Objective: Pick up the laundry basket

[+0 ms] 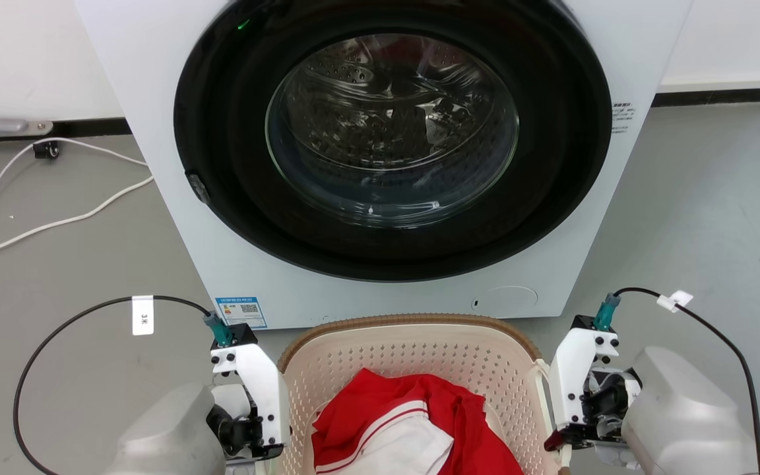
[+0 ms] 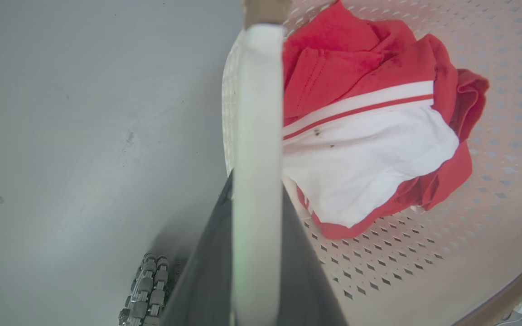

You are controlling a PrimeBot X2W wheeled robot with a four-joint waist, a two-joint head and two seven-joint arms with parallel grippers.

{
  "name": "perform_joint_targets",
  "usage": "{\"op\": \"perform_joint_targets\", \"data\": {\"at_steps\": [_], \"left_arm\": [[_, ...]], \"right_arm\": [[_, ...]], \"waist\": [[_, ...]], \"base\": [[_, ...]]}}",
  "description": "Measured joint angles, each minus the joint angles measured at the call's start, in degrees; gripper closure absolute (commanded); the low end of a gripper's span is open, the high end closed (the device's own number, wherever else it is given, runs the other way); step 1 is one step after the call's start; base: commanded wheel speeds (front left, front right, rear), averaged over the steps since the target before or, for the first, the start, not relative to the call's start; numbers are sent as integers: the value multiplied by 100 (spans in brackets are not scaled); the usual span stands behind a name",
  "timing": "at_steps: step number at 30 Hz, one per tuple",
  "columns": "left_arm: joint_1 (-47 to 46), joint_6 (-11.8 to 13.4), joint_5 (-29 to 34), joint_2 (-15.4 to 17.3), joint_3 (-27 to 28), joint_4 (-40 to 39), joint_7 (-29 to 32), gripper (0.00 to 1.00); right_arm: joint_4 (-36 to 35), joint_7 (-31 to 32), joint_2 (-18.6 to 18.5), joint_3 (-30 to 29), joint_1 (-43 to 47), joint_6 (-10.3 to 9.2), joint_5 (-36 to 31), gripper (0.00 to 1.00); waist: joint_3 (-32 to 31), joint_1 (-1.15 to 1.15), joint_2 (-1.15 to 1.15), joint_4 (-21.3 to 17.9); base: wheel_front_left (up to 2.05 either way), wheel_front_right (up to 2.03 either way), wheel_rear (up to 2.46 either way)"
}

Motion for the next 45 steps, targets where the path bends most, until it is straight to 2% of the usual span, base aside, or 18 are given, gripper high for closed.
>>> {"op": "perform_joint_targets", "data": {"at_steps": [10,45], "left_arm": [[36,0,-99,-24,-59,45,92,100],[50,2,-347,-27,-236,124,78,100]], "right_arm": [[0,120,12,-155,49,0,-159,100],[7,180,-2,178,68,-20,235,100]], "waist": [[-109,0,0,26],[-150,1,0,6]], "base": [[0,0,0],[0,0,0]]}}
